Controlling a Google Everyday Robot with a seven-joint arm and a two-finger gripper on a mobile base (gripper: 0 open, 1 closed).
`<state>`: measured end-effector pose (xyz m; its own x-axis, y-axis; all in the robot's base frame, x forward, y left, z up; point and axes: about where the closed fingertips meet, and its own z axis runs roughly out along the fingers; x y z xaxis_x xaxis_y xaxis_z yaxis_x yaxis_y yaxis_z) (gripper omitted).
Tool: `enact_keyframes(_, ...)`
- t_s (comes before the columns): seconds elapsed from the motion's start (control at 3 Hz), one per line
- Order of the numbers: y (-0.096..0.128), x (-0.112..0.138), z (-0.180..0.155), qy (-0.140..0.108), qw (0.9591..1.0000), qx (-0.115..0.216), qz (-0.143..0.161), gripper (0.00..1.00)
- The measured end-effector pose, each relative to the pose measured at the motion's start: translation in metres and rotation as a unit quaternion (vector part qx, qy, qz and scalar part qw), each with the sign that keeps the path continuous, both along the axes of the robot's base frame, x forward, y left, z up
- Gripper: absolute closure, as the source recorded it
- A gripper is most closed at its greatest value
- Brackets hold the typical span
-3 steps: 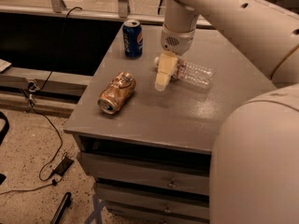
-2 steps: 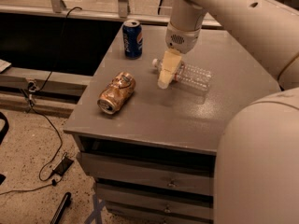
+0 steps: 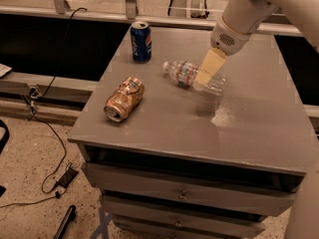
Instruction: Knock water bottle over
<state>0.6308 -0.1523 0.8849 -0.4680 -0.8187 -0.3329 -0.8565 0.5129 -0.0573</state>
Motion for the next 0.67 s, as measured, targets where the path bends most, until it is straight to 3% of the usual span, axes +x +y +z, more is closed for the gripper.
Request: enact_keyframes(0.67, -0.069, -0.018, -0.003, -0.054, 0.9965, 0.063, -0.002, 0.00)
